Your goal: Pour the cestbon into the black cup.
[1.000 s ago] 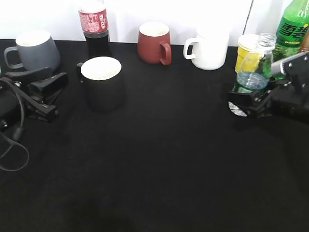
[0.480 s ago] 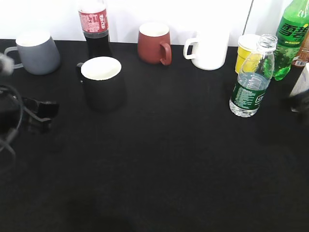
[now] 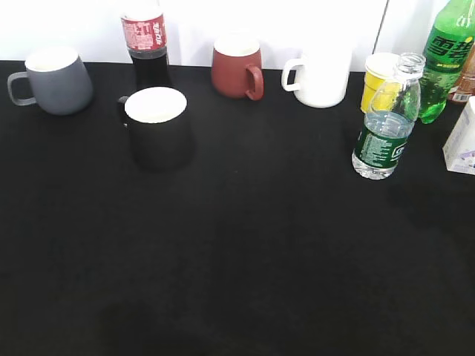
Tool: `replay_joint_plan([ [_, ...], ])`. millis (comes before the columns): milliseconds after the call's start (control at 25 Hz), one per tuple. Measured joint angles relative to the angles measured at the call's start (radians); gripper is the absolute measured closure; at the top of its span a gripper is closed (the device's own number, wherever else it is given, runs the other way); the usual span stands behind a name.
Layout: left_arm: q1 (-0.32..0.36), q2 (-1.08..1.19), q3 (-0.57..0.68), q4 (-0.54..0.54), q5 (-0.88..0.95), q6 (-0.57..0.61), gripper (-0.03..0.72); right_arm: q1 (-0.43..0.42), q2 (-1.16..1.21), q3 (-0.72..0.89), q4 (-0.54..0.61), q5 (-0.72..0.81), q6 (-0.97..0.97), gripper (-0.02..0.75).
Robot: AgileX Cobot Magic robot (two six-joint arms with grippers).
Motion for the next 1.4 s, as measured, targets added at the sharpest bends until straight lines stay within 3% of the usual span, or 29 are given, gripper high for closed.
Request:
replay_joint_plan([
  [160, 0.000, -0.300, 0.000, -0.059, 0.253, 0.001, 0.369, 0.000, 0.000, 0.018, 0.000, 0.170, -0.092, 0.143],
  [240, 0.000, -0.430, -0.001, -0.094, 0.267, 0.001, 0.369, 0.000, 0.000, 0.034, 0.017, 0.283, -0.127, 0.143],
  [320, 0.000, -0.512, -0.001, -0.099, 0.269, 0.016, 0.369, 0.000, -0.001, 0.055, 0.137, 0.365, -0.201, 0.143],
  [360, 0.000, -0.527, -0.001, -0.098, 0.270, 0.038, 0.369, 0.000, -0.001, 0.062, 0.273, 0.398, -0.283, 0.143],
  [440, 0.000, -0.535, -0.001, -0.086, 0.272, 0.076, 0.370, 0.000, -0.030, 0.062, 0.706, 0.434, -0.507, 0.143],
  [520, 0.000, -0.535, -0.001, -0.084, 0.273, 0.100, 0.370, 0.000, -0.177, 0.058, 1.288, 0.501, -0.919, 0.143],
  [600, 0.000, -0.535, 0.007, -0.083, 0.272, 0.107, 0.370, 0.000, -0.343, 0.009, 1.792, 0.760, -1.384, 0.143],
  [680, 0.000, -0.535, 0.063, -0.105, 0.250, 0.158, 0.370, 0.000, -0.537, -0.016, 2.086, 1.027, -1.525, 0.143],
  [760, 0.000, -0.535, 0.117, -0.138, 0.196, 0.217, 0.370, 0.000, -0.747, -0.020, 2.144, 1.171, -1.508, 0.144],
  [840, 0.000, -0.535, 0.145, -0.140, 0.138, 0.232, 0.370, 0.000, -0.932, -0.021, 2.092, 1.229, -1.451, 0.144],
  [960, -0.001, -0.535, 0.153, -0.144, 0.121, 0.235, 0.375, 0.000, -0.951, -0.005, 1.915, 1.247, -1.322, 0.144],
  [1320, 0.001, -0.535, 0.154, -0.144, 0.115, 0.235, 0.445, 0.000, -0.951, -0.005, 1.896, 1.244, -1.295, 0.145],
  [1400, 0.052, -0.535, 0.154, -0.144, 0.115, 0.235, 0.445, 0.000, -0.951, -0.005, 1.896, 1.244, -1.295, 0.145],
])
